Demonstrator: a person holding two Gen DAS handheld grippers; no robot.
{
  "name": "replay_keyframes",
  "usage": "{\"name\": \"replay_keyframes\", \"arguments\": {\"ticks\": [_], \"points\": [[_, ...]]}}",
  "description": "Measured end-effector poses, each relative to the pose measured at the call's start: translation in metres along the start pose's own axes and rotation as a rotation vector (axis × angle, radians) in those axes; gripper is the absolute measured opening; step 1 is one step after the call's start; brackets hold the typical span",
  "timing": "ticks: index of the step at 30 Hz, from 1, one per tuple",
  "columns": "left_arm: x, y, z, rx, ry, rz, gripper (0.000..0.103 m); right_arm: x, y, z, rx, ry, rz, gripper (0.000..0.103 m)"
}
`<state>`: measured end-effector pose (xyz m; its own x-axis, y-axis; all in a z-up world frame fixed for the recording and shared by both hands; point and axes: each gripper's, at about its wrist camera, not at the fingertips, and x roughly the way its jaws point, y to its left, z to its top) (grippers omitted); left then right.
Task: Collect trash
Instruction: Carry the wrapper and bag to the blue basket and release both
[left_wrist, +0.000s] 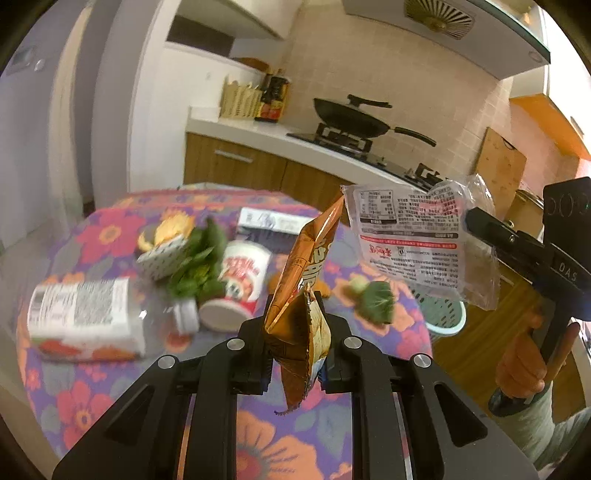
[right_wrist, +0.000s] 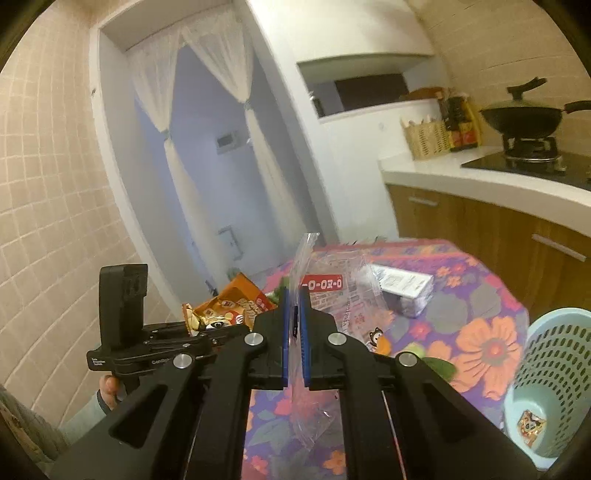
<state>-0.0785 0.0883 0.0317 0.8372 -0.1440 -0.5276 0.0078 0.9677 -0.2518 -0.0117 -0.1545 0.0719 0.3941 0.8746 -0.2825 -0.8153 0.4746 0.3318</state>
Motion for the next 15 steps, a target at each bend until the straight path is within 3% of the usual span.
{"name": "replay_keyframes", "arguments": {"ticks": [7,15], "points": [[0.03,-0.033,0.023,0.046,0.011,-0.069,0.016,-0.039,-0.047,0.0,0.056,-0.068,-0.103,0.003],[0.097,-0.104,0.045,0.132,0.082,-0.172,0.016,-0.083,-0.111,-0.016,0.139,-0.117,-0.252,0.003]]}}
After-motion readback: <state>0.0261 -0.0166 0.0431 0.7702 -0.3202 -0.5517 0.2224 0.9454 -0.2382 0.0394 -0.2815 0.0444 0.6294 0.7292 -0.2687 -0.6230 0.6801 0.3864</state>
